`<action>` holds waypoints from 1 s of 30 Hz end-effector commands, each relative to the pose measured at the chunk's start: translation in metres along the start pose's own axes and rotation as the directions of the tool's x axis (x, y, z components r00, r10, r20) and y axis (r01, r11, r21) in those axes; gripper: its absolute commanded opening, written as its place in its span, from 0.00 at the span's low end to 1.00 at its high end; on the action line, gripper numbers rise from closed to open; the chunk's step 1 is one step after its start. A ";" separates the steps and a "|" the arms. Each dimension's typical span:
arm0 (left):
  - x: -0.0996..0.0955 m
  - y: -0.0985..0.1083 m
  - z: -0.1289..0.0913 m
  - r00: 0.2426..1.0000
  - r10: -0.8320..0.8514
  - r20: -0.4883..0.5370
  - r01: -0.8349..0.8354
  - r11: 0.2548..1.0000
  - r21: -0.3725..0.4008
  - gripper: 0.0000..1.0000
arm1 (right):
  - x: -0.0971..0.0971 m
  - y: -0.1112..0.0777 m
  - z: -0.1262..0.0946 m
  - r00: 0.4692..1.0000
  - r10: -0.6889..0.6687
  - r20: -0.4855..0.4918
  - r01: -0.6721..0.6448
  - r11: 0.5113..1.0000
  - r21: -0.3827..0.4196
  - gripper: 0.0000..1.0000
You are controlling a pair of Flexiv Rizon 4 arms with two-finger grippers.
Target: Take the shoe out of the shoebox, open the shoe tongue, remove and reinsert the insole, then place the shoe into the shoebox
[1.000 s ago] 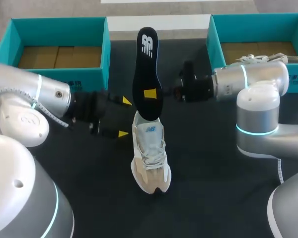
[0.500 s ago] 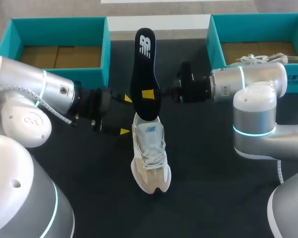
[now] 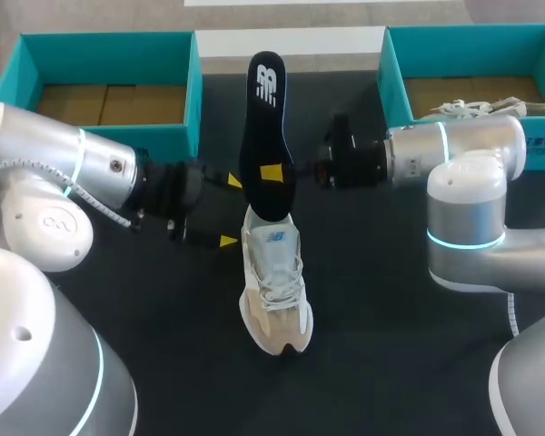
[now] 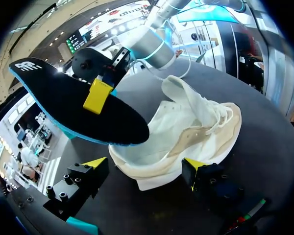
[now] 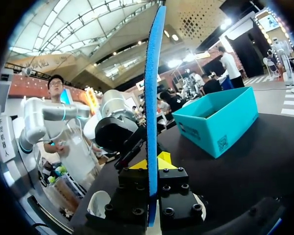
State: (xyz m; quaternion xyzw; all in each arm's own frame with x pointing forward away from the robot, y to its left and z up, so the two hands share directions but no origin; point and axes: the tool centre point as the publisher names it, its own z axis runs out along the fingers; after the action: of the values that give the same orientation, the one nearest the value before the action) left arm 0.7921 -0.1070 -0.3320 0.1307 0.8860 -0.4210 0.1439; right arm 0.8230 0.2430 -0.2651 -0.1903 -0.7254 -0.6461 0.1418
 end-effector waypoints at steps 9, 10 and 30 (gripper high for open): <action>0.000 0.000 0.001 1.000 0.001 -0.001 -0.001 1.000 -0.003 1.00 | 0.008 -0.019 0.002 1.000 0.008 0.024 -0.007 1.000 -0.019 0.00; 0.000 0.000 0.001 1.000 0.001 -0.001 -0.001 1.000 -0.003 1.00 | 0.008 -0.019 0.002 1.000 0.008 0.024 -0.007 1.000 -0.019 0.00; 0.000 0.000 0.001 1.000 0.001 -0.001 -0.001 1.000 -0.003 1.00 | 0.008 -0.019 0.002 1.000 0.008 0.024 -0.007 1.000 -0.019 0.00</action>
State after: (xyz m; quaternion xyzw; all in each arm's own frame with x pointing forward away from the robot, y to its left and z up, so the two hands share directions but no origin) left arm 0.7918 -0.1071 -0.3323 0.1307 0.8860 -0.4208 0.1446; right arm 0.8078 0.2417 -0.2787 -0.2007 -0.7202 -0.6503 0.1347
